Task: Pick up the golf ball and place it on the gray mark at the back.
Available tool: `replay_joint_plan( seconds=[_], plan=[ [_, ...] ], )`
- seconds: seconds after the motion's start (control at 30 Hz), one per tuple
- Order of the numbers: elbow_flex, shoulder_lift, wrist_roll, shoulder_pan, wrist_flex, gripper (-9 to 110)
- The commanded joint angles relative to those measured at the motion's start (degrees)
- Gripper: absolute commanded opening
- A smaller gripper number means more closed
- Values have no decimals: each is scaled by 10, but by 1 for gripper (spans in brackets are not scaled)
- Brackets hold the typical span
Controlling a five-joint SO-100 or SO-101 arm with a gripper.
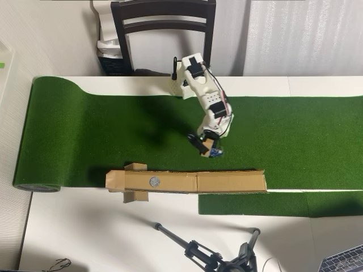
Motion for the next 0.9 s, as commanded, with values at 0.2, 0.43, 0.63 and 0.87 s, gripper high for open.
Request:
replay_joint_plan(
  seconds=[0.2, 0.43, 0.63, 0.87],
  plan=[
    [-163, 16, -152, 155, -63, 12],
    [-172, 13, -274, 203, -193, 12],
    [-170, 11, -376, 227, -320, 12],
    [-177, -52, -464, 227, -430, 12]
  ],
)
